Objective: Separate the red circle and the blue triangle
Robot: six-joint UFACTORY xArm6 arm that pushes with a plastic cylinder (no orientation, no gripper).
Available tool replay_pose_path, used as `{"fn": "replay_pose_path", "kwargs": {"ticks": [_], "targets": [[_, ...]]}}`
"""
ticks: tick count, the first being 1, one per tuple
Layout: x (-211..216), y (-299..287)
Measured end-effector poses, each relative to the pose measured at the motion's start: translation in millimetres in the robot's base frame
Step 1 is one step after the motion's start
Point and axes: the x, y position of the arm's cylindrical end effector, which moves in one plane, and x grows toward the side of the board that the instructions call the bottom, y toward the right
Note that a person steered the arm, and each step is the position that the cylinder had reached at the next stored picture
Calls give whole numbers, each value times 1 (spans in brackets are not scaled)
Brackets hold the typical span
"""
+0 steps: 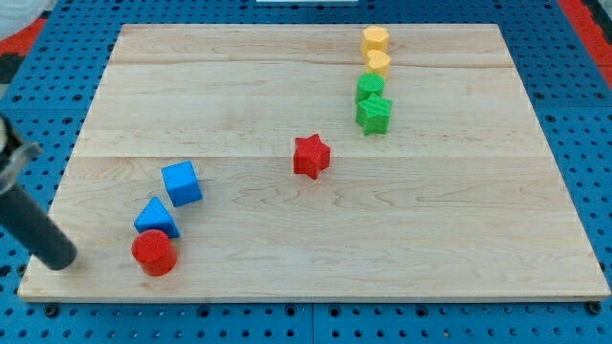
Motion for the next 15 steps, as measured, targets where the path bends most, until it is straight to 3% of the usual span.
{"fn": "replay_pose_path", "kwargs": {"ticks": [2,3,5,8,12,15], "targets": [[-40,16],[-36,13],[8,81],[-27,138],[-29,104],[-52,71]]}}
